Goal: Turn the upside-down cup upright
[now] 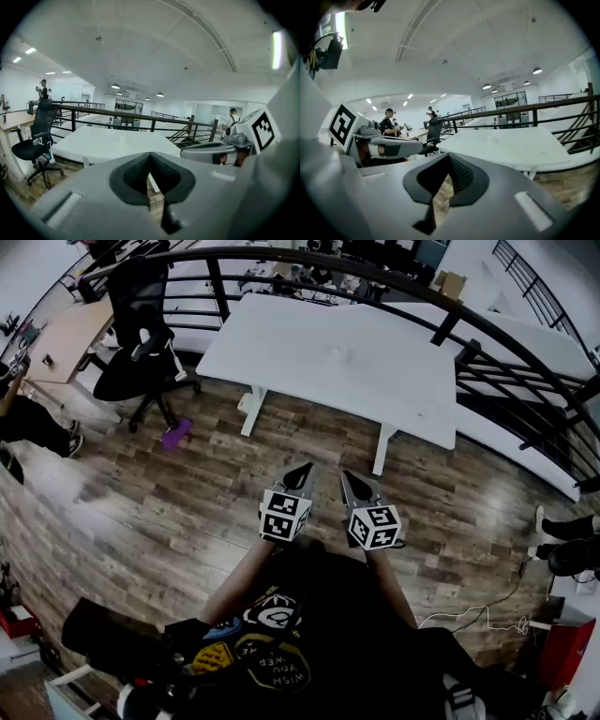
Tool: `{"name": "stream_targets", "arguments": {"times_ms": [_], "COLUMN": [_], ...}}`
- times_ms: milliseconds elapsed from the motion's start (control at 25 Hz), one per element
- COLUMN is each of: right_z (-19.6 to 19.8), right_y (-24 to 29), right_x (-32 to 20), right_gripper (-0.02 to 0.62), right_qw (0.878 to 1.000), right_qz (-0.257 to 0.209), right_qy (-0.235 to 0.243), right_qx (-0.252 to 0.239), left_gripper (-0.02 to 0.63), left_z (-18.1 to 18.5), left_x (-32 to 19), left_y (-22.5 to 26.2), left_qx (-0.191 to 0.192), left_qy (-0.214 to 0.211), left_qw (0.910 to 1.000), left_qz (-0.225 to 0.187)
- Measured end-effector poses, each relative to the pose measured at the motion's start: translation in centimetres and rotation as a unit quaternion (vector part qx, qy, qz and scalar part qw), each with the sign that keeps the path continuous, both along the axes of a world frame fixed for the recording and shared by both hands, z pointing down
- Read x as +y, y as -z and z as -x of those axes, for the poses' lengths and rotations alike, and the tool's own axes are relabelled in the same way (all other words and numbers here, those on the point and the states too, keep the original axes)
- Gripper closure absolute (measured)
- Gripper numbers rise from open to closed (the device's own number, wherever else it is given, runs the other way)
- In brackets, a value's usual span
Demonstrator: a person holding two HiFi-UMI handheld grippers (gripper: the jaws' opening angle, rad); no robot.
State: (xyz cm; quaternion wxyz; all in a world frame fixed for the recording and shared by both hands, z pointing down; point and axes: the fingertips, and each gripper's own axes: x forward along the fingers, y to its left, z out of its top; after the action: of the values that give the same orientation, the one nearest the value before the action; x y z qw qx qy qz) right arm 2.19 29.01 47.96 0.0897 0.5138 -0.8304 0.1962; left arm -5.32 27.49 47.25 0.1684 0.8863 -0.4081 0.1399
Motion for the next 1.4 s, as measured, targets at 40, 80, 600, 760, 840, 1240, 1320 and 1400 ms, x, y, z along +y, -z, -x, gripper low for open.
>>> {"name": "stream_targets", "arguments": {"times_ms": [40,80,600,760,840,1240,1320,1400], "right_z": [0.6,1.1,3.5,1.9,1.2,-4.5,-5.7,-7.2], "right_y": [-0.1,-0.2,-3.3,-4.8,-5.0,-5.5,-5.8,-6.1], "right_x": [-0.2,-0.5,-1.3,-3.6,-5.7,-18.7,-20.5,-22.3], "right_gripper": [0.594,0.594,0.594,0.594,0.594,0.595,0.594,0.595], "right_qw": [1.0,1.0,0.998,0.997,0.997,0.998,0.997,0.997], "right_qz": [0.0,0.001,0.054,0.073,0.071,0.053,0.061,0.066], "right_qy": [0.007,0.011,-0.02,-0.036,-0.036,-0.017,-0.012,-0.005], "right_qx": [-0.007,-0.011,0.001,-0.006,-0.008,-0.035,-0.038,-0.041], "left_gripper": [0.601,0.601,0.601,0.601,0.601,0.601,0.601,0.601], "left_z": [0.5,1.0,4.4,3.3,2.4,-3.7,-5.2,-7.1], "left_x": [-0.2,-0.4,-3.7,-5.8,-7.6,-20.6,-22.6,-24.3], "left_y": [-0.1,-0.1,-3.4,-4.4,-4.8,-3.9,-3.9,-4.1], "left_qx": [0.001,0.002,0.03,0.031,0.023,-0.02,-0.029,-0.034], "left_qy": [0.002,0.004,-0.016,-0.024,-0.031,-0.035,-0.034,-0.036], "left_qw": [1.0,1.0,0.9979,0.9969,0.997,0.9988,0.9986,0.9984], "left_qz": [0.0,0.0,0.056,0.068,0.067,0.028,0.028,0.026]}}
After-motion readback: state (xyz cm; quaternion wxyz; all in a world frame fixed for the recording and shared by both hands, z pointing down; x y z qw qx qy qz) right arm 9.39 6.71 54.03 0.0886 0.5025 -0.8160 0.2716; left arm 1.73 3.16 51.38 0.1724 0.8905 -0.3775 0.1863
